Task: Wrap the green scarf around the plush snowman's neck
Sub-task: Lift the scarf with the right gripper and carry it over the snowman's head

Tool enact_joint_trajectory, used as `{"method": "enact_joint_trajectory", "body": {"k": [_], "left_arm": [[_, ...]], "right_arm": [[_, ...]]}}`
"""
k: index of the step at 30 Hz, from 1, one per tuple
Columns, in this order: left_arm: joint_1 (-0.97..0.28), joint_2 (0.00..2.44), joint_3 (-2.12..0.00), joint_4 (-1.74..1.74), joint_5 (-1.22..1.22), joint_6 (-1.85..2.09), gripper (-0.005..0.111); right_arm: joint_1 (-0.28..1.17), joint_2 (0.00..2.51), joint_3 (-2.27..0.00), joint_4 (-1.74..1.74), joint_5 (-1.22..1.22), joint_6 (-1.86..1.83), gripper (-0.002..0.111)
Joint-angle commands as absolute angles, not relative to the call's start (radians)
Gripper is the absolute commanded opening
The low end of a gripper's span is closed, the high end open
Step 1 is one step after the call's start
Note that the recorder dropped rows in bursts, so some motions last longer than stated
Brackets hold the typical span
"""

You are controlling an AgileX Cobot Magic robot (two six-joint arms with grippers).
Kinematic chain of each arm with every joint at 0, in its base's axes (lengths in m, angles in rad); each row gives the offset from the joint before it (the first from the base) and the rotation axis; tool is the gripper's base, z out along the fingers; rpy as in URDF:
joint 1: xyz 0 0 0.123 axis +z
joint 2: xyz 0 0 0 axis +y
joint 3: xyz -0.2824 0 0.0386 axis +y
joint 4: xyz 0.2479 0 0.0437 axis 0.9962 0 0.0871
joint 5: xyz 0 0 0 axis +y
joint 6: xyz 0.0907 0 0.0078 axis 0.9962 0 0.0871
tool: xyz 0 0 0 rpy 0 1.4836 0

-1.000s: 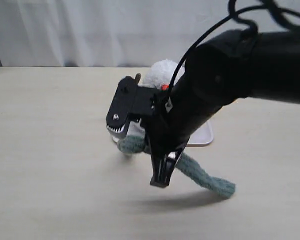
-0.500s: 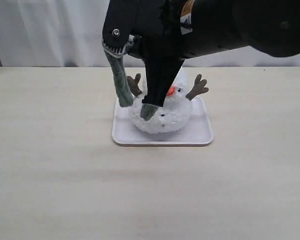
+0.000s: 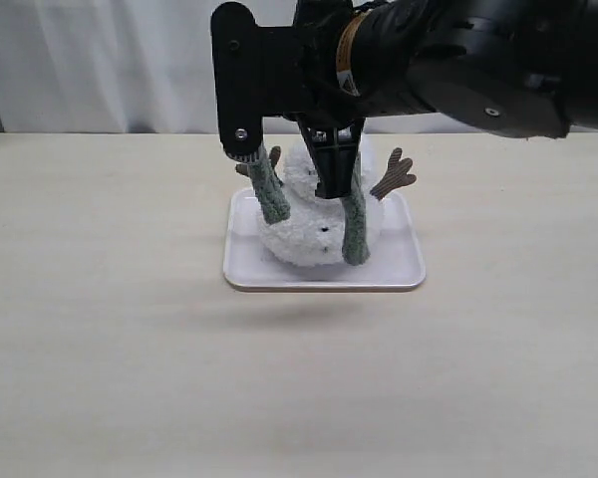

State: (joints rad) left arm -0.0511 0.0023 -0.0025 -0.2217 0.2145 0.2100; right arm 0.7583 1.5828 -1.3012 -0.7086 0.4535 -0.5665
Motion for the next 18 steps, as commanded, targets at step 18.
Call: {"method": "enact_joint_trajectory", "body": {"k": [18], "left_arm": [[-0.059,0.0,0.0,-0.221,0.201,0.207,0.0]], "right_arm": [[0.56,1.707,-1.303,-0.877,0.258,-0.555,0.004]]}}
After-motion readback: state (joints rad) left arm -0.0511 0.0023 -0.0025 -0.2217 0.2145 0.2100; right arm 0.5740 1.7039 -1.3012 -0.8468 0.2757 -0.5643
